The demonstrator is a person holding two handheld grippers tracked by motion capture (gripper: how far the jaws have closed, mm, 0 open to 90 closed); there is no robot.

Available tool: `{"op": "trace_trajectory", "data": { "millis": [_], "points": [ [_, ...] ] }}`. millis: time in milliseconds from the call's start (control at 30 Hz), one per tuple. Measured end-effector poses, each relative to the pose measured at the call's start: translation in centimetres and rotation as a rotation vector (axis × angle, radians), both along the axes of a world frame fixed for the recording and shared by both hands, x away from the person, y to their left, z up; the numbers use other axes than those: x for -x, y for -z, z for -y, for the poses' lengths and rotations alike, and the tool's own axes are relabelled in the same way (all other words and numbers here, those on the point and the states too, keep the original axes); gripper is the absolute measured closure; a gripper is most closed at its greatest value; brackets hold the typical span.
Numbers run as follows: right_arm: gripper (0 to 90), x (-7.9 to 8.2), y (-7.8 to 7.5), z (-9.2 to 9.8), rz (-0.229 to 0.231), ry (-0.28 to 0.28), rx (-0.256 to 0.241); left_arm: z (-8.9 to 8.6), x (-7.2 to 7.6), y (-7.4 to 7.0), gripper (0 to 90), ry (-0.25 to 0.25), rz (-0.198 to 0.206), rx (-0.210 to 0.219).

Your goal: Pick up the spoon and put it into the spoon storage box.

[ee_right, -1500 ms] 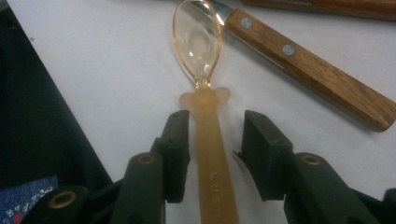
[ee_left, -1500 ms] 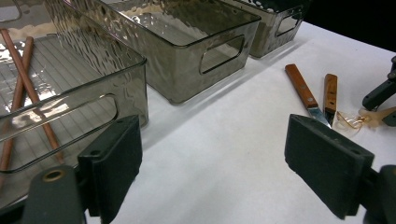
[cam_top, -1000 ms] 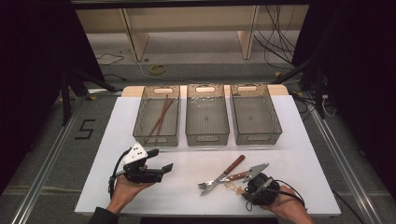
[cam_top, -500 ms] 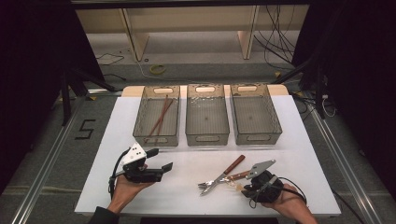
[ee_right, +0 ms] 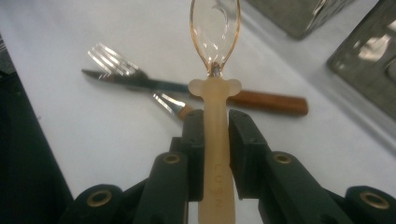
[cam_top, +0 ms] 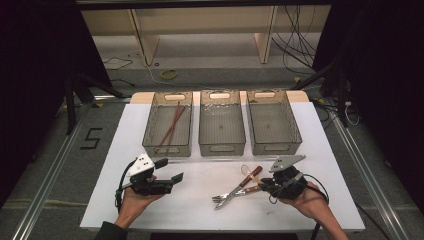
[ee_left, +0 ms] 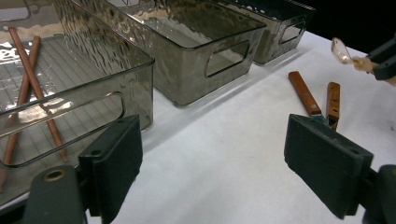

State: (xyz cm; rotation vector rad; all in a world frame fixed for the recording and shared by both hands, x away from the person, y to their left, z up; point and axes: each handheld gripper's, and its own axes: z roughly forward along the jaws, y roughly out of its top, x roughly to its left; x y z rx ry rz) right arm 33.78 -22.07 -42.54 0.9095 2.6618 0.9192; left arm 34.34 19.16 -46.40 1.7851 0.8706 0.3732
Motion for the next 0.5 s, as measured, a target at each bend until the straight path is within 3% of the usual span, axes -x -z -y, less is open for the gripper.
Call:
{"op": "trace_trajectory", "data": {
  "millis": [500],
  "points": [
    [77.7, -4.5, -3.4, -2.2, 0.098, 0.028, -0.056, -0.3, 0.1, 0.0, 18.8, -0.014, 0.010, 0.016]
  ]
}}
